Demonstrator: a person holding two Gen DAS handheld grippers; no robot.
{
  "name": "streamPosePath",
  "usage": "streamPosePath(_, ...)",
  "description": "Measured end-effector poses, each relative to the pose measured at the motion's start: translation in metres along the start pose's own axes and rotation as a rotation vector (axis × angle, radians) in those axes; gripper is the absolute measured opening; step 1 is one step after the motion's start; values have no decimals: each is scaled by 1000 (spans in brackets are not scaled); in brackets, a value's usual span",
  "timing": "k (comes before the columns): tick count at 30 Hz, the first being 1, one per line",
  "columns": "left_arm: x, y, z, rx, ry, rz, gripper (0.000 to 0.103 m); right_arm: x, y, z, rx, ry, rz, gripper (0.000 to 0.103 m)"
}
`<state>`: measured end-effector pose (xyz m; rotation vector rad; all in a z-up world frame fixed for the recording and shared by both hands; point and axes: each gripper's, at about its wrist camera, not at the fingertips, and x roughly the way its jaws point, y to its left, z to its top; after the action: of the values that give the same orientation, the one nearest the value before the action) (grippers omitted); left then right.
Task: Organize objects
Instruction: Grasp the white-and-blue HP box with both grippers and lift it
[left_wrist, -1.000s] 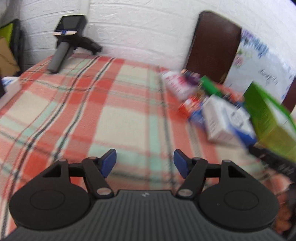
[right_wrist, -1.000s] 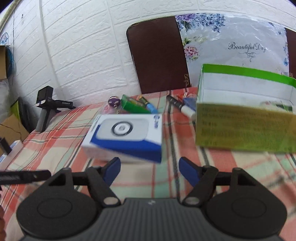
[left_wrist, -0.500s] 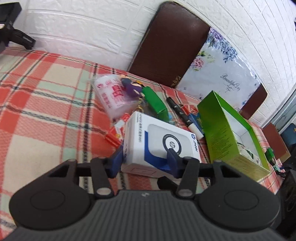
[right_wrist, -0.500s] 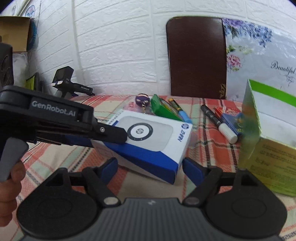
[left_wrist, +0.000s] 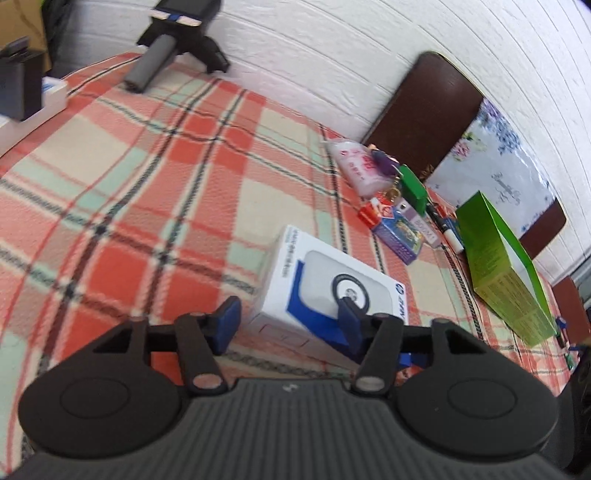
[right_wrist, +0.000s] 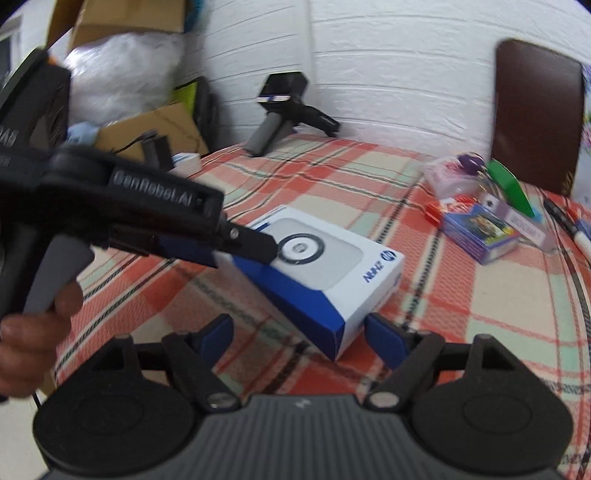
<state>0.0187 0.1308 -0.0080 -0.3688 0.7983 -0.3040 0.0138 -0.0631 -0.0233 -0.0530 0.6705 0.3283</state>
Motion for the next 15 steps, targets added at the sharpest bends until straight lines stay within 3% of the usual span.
streamPosePath(3, 2, 1, 10, 14, -35, 28, 72, 5, 1, 4, -11, 2, -26, 87)
streamPosePath(6, 9, -1, 21, 28, -47, -8, 72, 9, -11, 10, 42, -8, -37, 88)
streamPosePath(9, 20, -8, 25, 83, -42, -12, 67, 16, -23, 17, 84, -5, -35, 88)
streamPosePath(10, 25, -9, 24, 93, -24, -10, 55, 18, -26, 19, 92, -4, -29, 85)
streamPosePath(11, 29, -7, 22, 84, -4, -29, 53, 20, -26, 19, 94, 1, -20, 83)
streamPosePath(15, 27, -15, 16, 72, 2, -34, 52, 16, -30, 15, 120, 9, -19, 79)
